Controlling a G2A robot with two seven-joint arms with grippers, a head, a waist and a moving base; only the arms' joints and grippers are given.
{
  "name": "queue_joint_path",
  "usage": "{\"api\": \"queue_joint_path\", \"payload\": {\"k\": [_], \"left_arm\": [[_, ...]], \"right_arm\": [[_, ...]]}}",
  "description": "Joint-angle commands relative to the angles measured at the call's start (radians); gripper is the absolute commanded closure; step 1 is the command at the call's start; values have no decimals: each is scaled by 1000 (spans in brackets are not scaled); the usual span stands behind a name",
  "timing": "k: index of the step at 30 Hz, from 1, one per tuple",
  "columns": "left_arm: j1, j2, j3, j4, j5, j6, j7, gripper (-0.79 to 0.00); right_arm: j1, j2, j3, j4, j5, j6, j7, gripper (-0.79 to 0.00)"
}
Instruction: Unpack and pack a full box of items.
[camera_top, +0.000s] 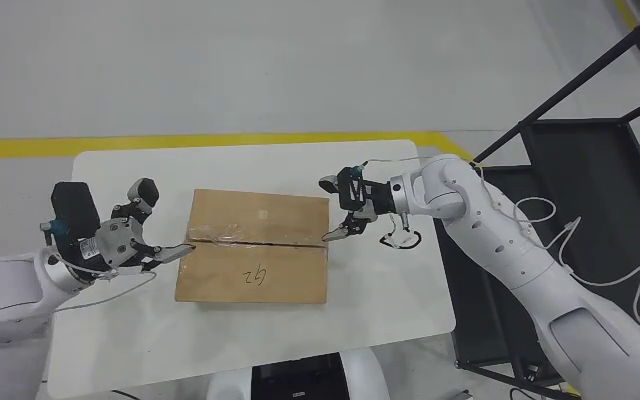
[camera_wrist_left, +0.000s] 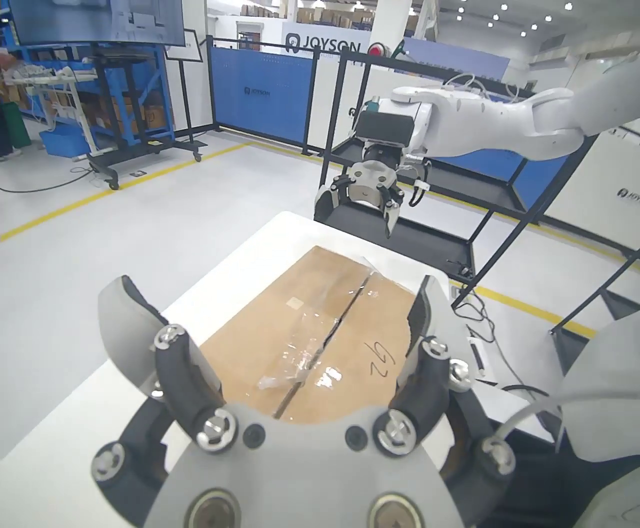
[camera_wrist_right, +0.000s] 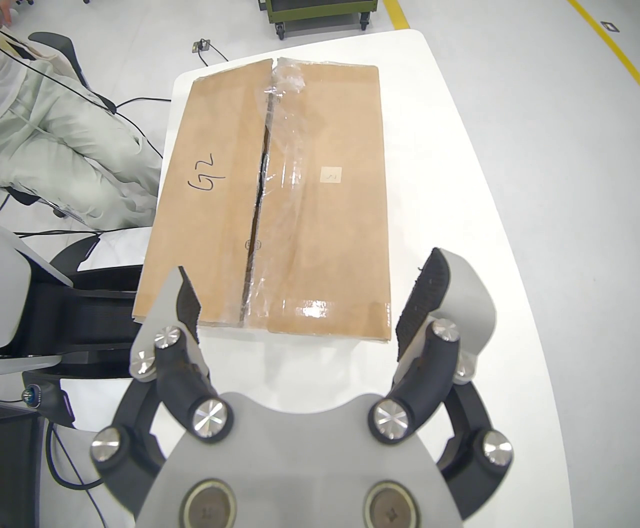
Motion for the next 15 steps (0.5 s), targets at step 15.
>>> {"api": "queue_joint_path", "payload": {"k": [15], "left_arm": [[-172, 143, 161, 186, 1116, 52, 959, -785]], "right_arm": [[0, 0, 0, 0, 0, 0, 0, -785]]}}
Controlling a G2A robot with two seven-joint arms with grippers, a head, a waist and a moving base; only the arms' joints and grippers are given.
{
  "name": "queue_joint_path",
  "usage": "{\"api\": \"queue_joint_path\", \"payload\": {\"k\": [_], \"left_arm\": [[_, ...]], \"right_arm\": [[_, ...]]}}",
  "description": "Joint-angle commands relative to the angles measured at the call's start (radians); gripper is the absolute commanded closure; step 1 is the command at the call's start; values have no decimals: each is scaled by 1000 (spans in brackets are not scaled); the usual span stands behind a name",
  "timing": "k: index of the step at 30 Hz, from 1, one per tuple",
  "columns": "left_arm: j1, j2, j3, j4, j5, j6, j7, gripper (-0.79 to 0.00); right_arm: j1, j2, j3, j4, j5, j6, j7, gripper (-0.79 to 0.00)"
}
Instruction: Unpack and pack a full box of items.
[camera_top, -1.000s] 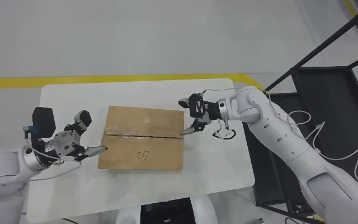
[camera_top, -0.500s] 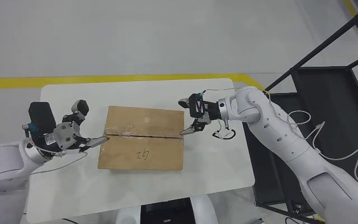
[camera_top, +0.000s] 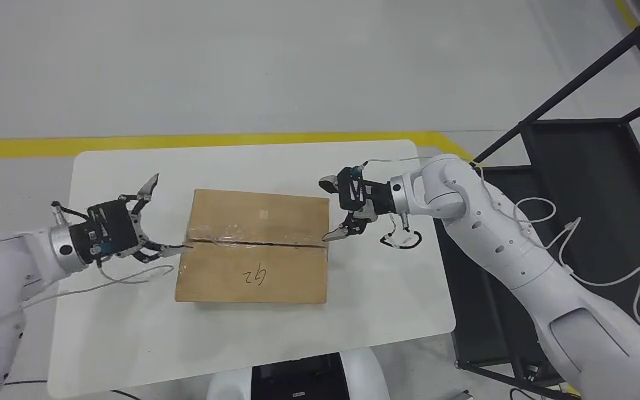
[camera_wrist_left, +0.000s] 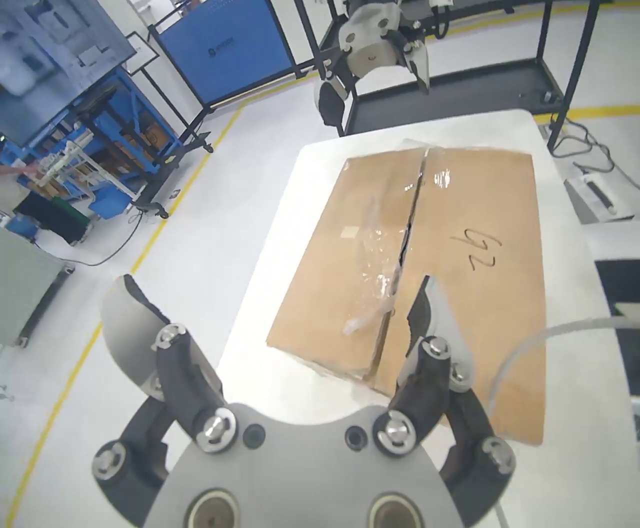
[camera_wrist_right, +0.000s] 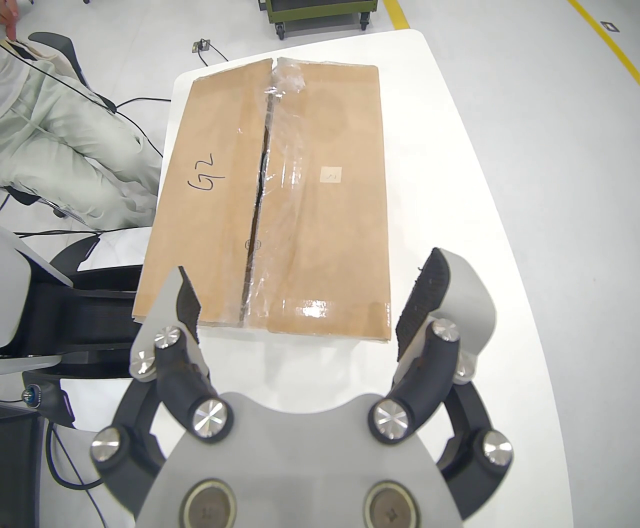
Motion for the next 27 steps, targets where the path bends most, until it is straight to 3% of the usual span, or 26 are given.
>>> {"api": "queue_joint_path", "payload": {"k": [1, 5, 10, 14, 27], "left_arm": [[-8, 9, 16, 36, 153, 74, 194, -785], [-21, 28, 45, 88, 365, 241, 466, -785], [-26, 52, 95, 93, 503, 376, 602, -785], [-25, 67, 112, 87, 488, 418, 644, -785], [-25, 67, 112, 87, 488, 418, 644, -785]], "right_arm": [[0, 0, 0, 0, 0, 0, 0, -785], [0, 0, 0, 0, 0, 0, 0, -785], [0, 0, 0, 0, 0, 0, 0, -785], [0, 0, 0, 0, 0, 0, 0, -785], [0, 0, 0, 0, 0, 0, 0, -785]]}}
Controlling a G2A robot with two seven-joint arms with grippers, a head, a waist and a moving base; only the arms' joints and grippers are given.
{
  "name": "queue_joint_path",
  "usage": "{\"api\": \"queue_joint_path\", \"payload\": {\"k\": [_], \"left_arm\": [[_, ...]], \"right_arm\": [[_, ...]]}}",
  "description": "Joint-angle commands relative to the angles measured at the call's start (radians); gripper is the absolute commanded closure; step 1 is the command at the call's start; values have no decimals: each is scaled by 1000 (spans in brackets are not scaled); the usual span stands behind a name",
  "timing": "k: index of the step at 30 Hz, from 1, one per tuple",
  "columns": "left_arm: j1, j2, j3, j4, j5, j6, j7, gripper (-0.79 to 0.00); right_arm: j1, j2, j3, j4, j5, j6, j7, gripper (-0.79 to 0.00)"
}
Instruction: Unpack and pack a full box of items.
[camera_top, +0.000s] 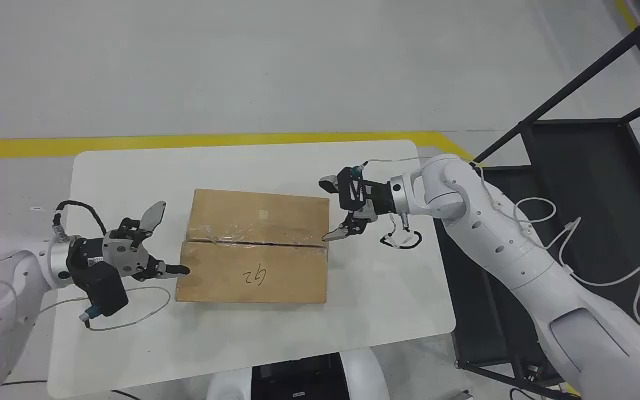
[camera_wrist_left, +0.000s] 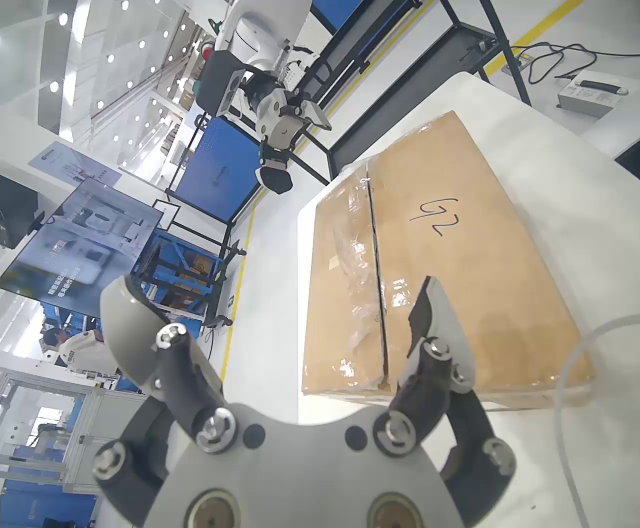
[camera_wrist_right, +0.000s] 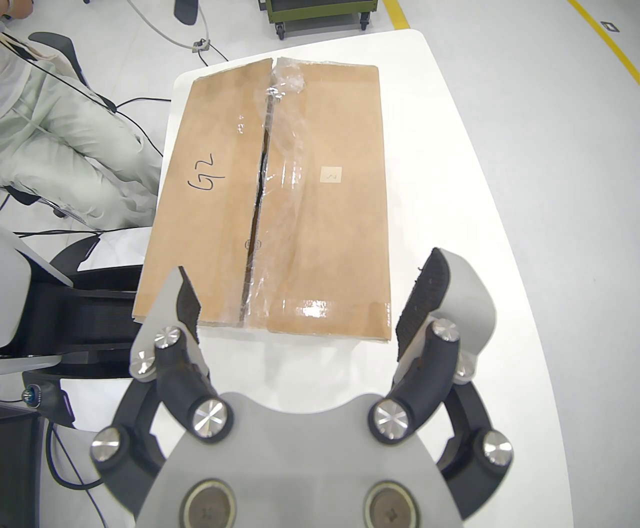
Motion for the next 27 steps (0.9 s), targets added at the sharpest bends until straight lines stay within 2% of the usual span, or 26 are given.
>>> {"api": "queue_joint_path", "payload": {"k": [1, 4, 7, 11, 14, 18, 23, 27], "left_arm": [[0, 0, 0, 0, 0, 0, 0, -785], [4, -3, 10, 13, -26, -22, -29, -785], [-9, -6, 61, 52, -148, -124, -124, -785], [-88, 4, 172, 66, -354, -335, -335, -785], [-167, 20, 247, 54, -422, -434, -434, -785], [-275, 54, 361, 38, -310, -434, -434, -785], [-401, 95, 509, 99, -194, -394, -393, -785], [-491, 125, 619, 163, -153, -275, -274, -785]], "right_arm": [[0, 0, 0, 0, 0, 0, 0, -785], [0, 0, 0, 0, 0, 0, 0, -785], [0, 0, 0, 0, 0, 0, 0, -785], [0, 0, 0, 0, 0, 0, 0, -785], [0, 0, 0, 0, 0, 0, 0, -785], [0, 0, 0, 0, 0, 0, 0, -785], [0, 0, 0, 0, 0, 0, 0, -785], [0, 0, 0, 0, 0, 0, 0, -785]]}}
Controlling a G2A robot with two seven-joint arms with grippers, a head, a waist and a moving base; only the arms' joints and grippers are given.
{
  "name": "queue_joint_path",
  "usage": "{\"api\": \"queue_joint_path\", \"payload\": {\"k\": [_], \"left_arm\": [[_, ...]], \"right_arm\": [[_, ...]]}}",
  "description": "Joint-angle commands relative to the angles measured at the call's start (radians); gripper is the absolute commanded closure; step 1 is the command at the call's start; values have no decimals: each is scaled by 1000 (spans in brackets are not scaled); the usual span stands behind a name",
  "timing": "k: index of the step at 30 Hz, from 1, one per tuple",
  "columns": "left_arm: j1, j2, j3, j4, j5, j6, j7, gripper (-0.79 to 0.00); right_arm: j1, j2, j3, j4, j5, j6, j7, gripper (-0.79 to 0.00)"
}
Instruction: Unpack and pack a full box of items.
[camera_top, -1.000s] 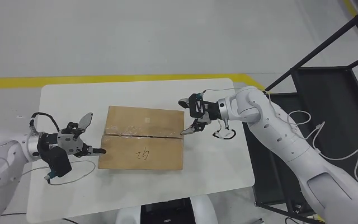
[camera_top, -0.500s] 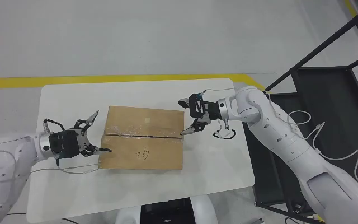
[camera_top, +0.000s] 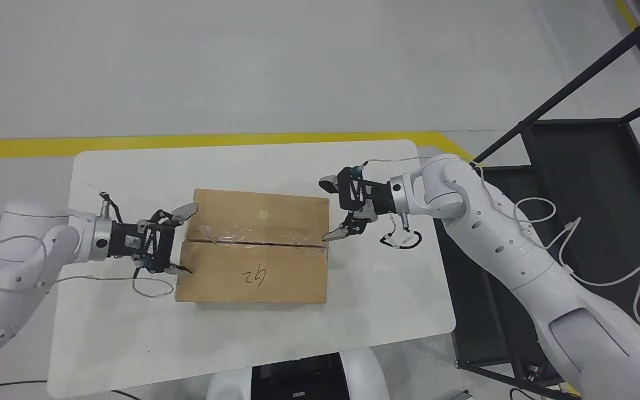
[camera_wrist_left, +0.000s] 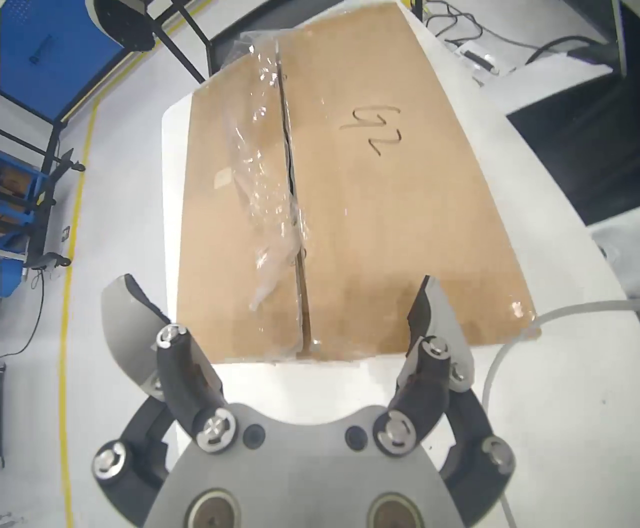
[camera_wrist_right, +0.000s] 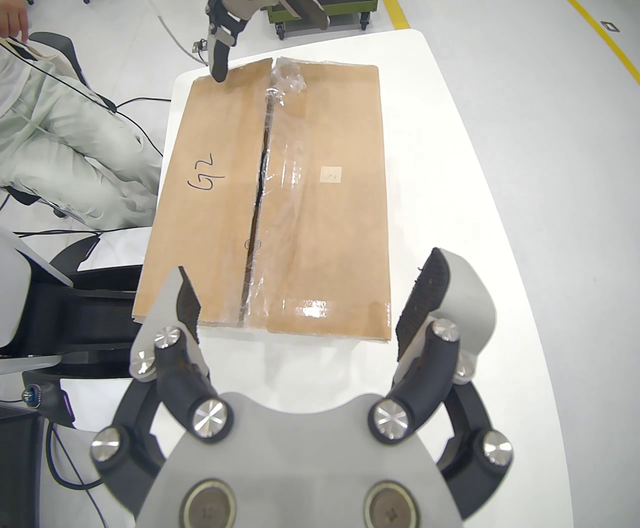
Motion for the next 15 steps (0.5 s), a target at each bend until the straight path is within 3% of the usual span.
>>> {"api": "queue_joint_path", "payload": {"k": [1, 8, 15], "left_arm": [[-38, 14, 64, 26, -13, 76, 77, -785], [-183, 50, 286, 56, -59, 173, 173, -785], [-343, 49, 461, 70, -287, 97, 97, -785]], "right_arm": [[0, 0, 0, 0, 0, 0, 0, -785], [0, 0, 0, 0, 0, 0, 0, -785], [0, 0, 0, 0, 0, 0, 0, -785]]}}
